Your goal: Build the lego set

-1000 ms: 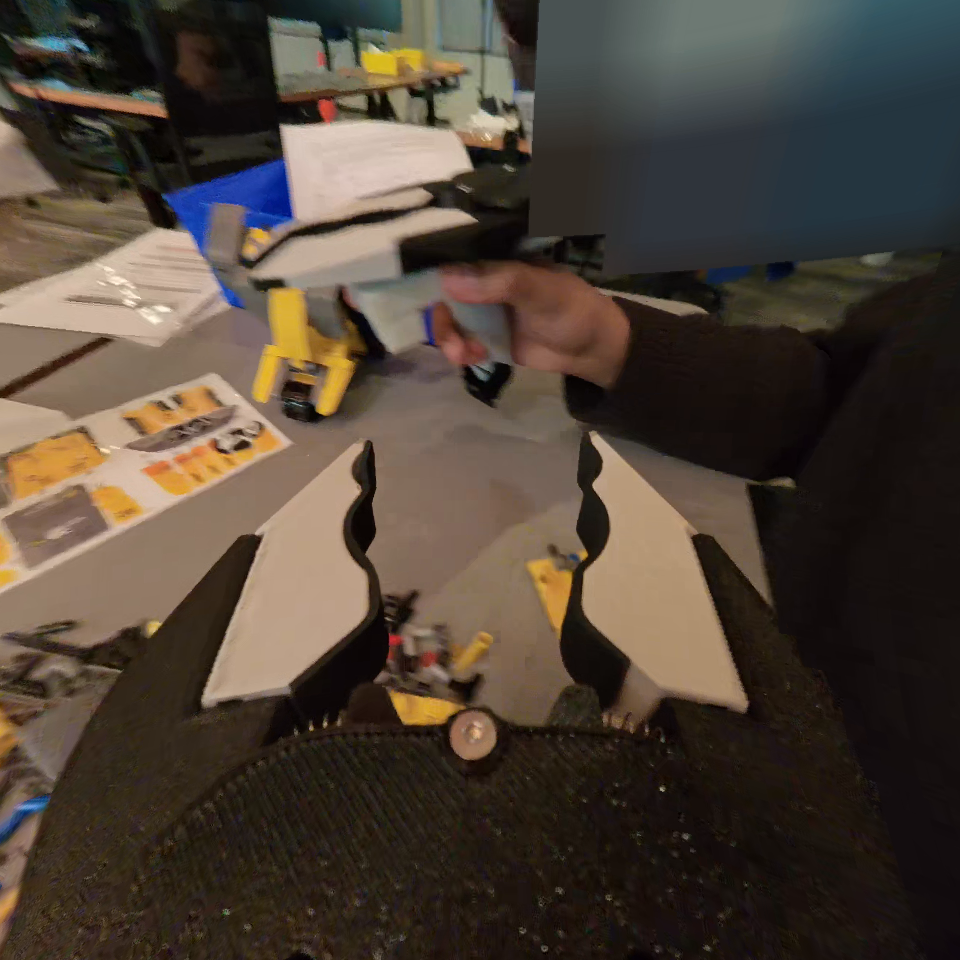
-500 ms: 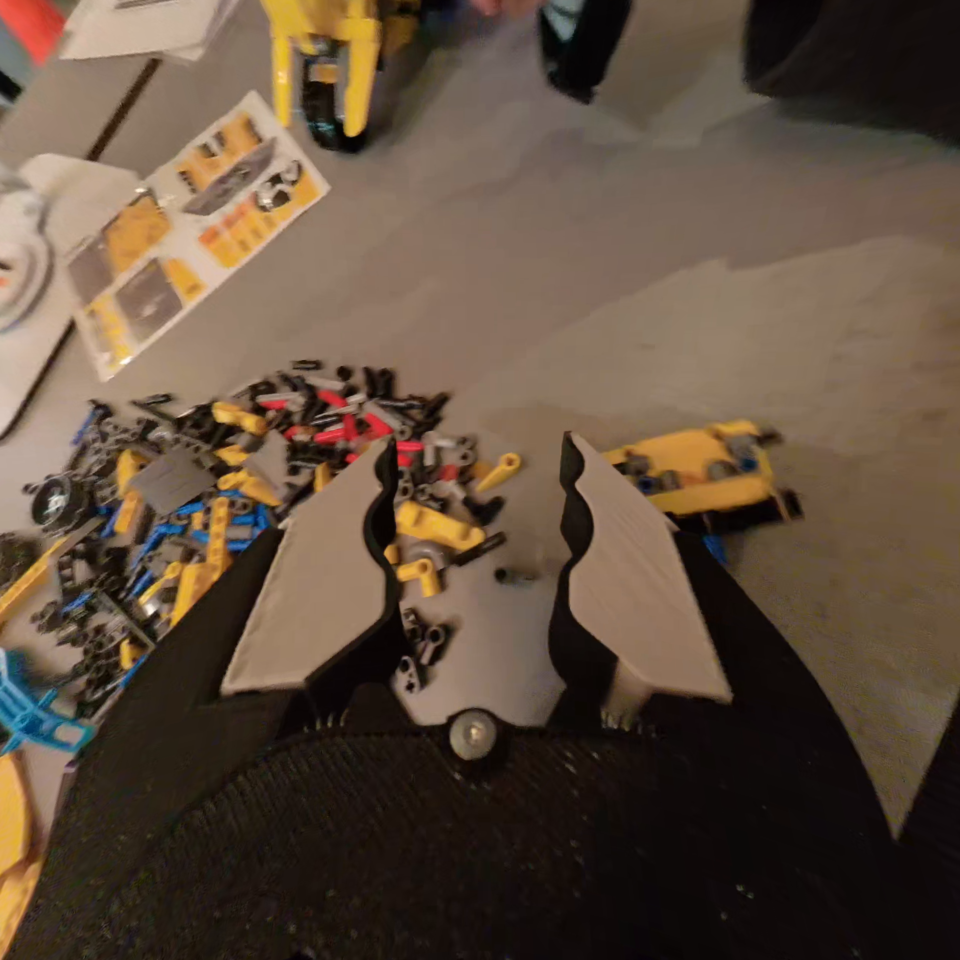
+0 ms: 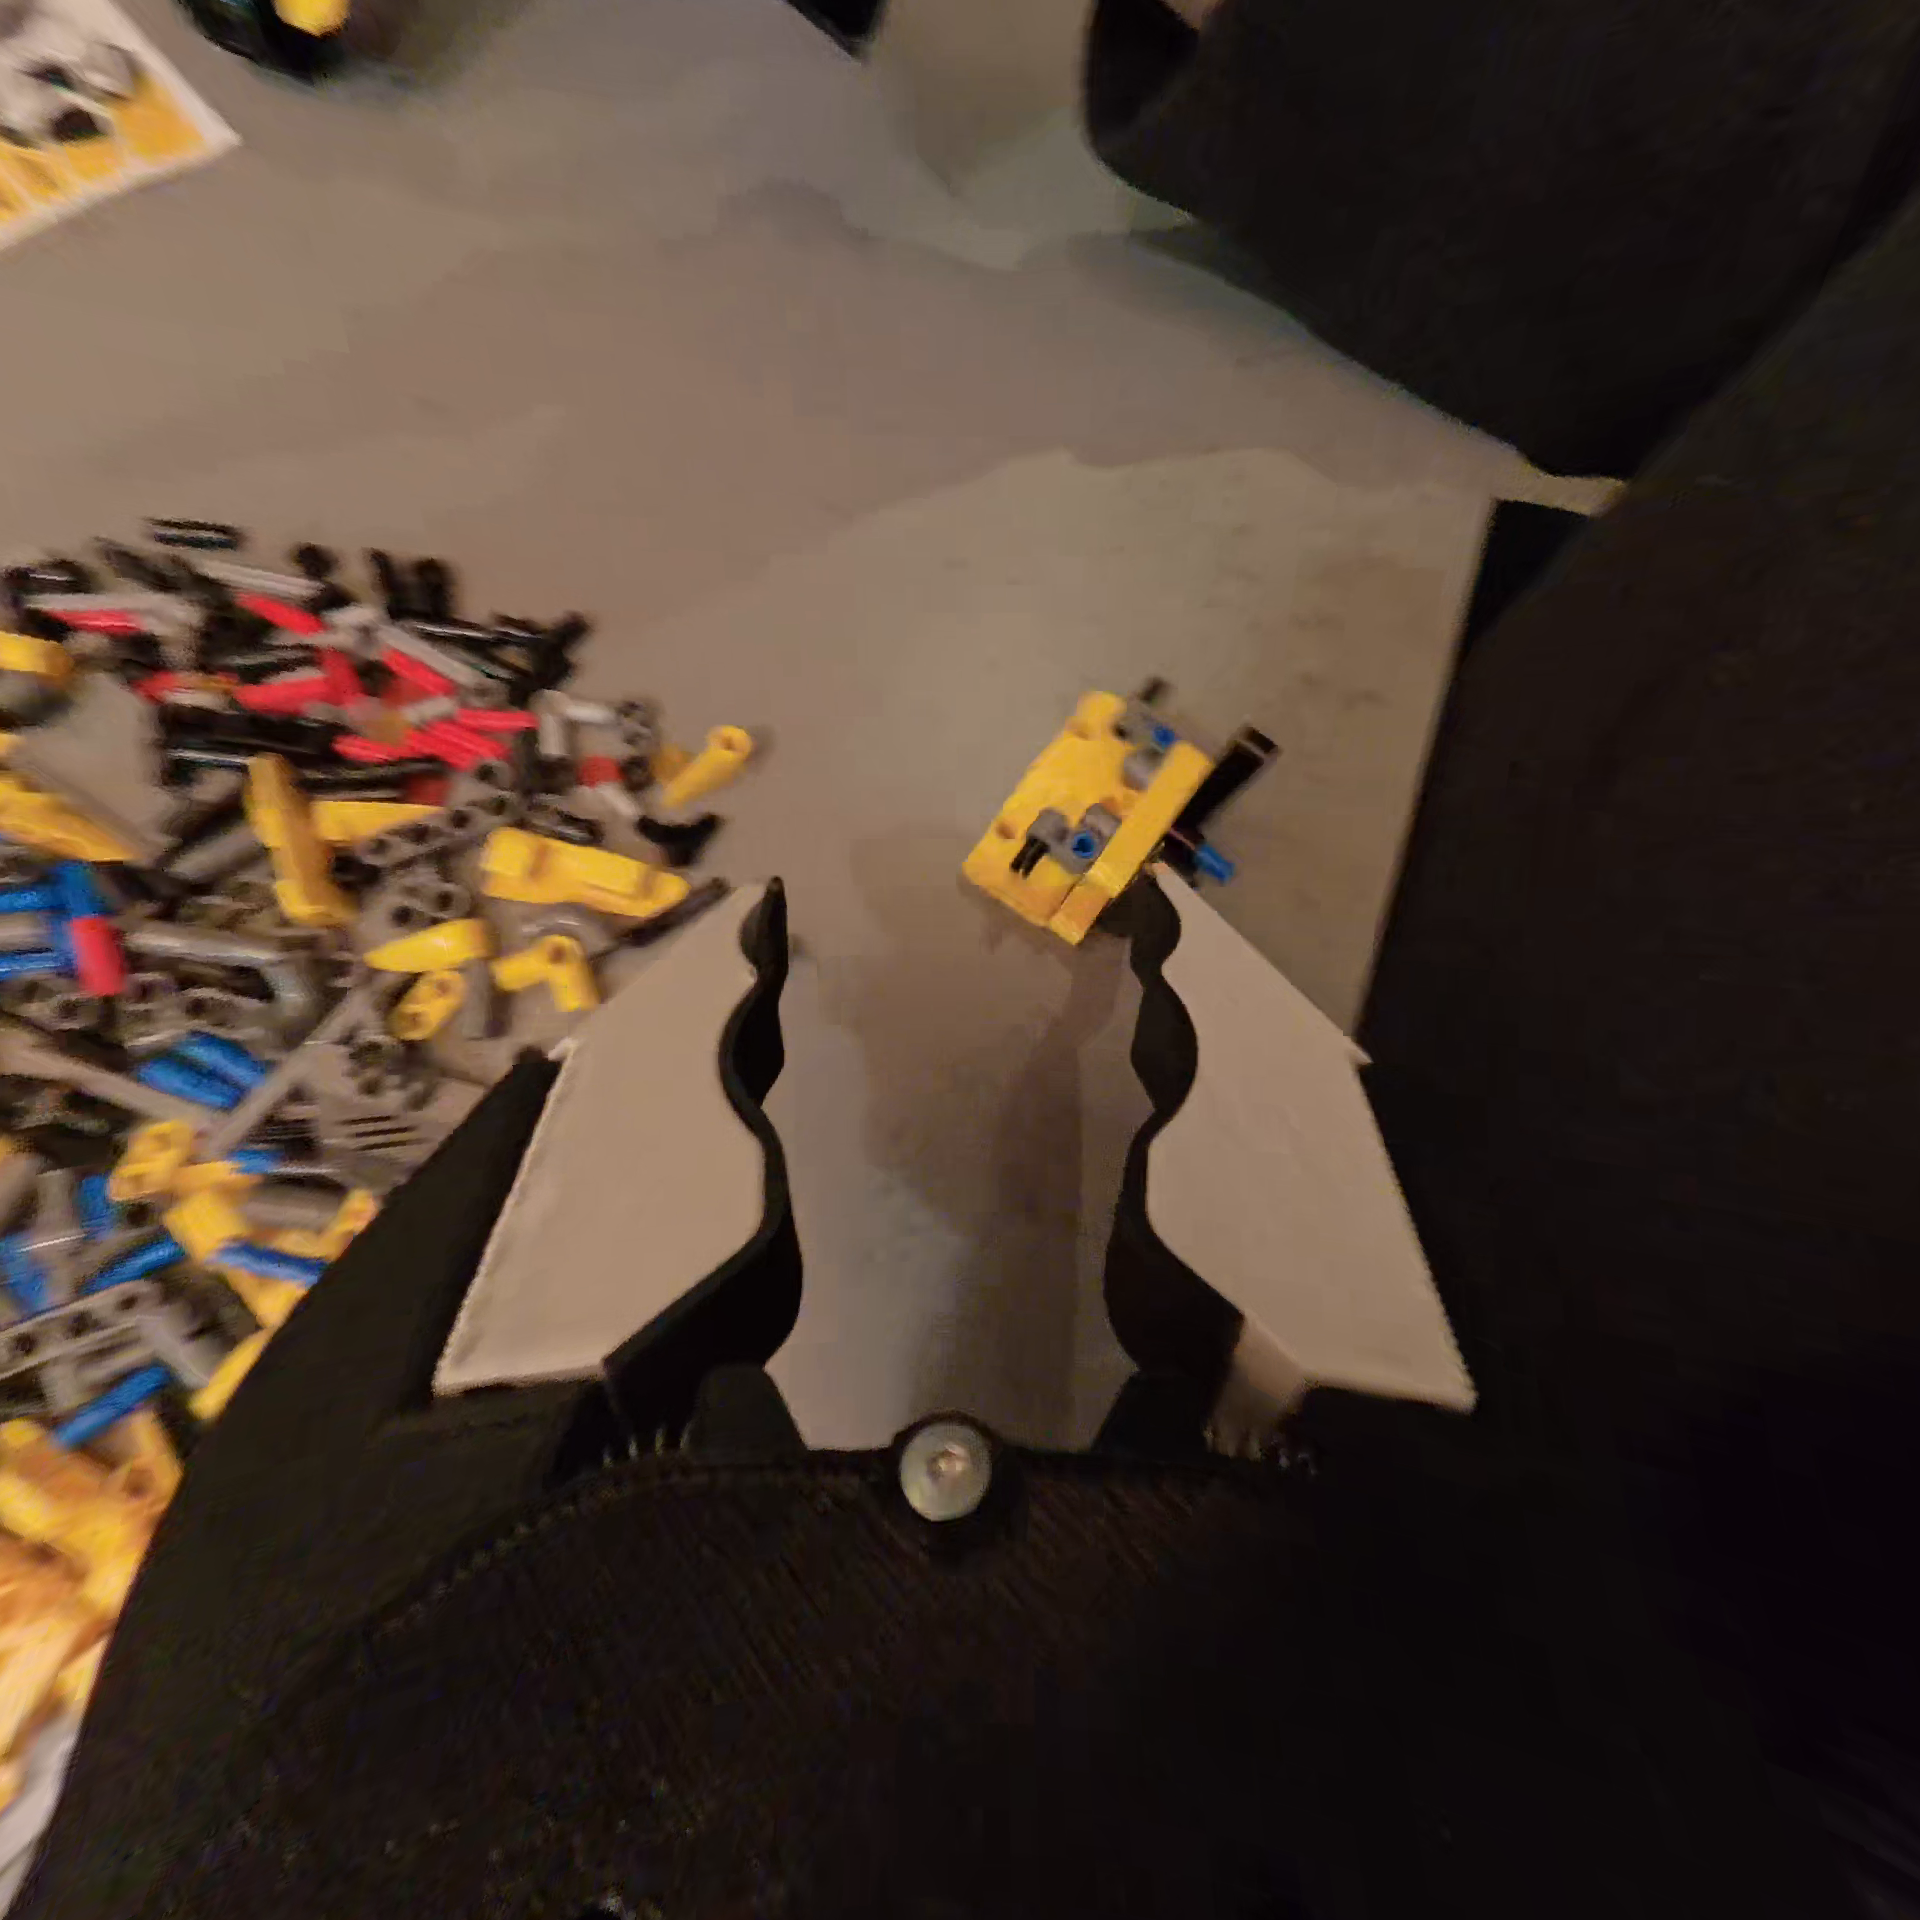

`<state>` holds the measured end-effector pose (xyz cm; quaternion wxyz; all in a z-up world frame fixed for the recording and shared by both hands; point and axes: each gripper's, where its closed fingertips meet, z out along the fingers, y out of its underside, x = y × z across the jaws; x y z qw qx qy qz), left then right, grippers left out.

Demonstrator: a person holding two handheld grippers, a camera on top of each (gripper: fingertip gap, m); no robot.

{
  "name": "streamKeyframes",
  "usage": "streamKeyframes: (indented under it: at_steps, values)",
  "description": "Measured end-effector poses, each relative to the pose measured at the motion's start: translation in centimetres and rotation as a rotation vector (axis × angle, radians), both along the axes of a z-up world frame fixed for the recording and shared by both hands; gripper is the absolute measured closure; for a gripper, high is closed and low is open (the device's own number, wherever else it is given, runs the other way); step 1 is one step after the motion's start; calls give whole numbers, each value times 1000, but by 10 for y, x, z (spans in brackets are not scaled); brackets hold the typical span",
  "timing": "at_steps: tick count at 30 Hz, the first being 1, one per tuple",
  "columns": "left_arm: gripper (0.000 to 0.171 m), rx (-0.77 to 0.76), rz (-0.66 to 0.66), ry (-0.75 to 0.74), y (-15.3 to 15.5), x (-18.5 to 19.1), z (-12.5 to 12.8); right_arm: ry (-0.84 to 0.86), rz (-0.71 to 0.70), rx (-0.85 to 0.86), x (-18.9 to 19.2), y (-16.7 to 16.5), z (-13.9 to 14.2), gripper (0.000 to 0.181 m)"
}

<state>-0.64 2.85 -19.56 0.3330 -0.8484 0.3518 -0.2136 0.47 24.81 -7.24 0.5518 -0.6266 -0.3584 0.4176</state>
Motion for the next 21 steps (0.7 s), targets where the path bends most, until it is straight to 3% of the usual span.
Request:
streamKeyframes:
  at_steps: [6,10,17,21]
  values:
    - [103,-92,-59,-81,-20,18,-7,-29,-6,17,-2,0,-5,154]
    - [104,-67,-58,26,-20,14,-20,-19,7,3,-4,-2,-6,154]
    - [108,90,124,104,46,5,-13,-43,23,19,-10,-7,-8,153]
    - [105,125,242,111,57,-8,-8,-51,3,34,-7,-4,-8,153]
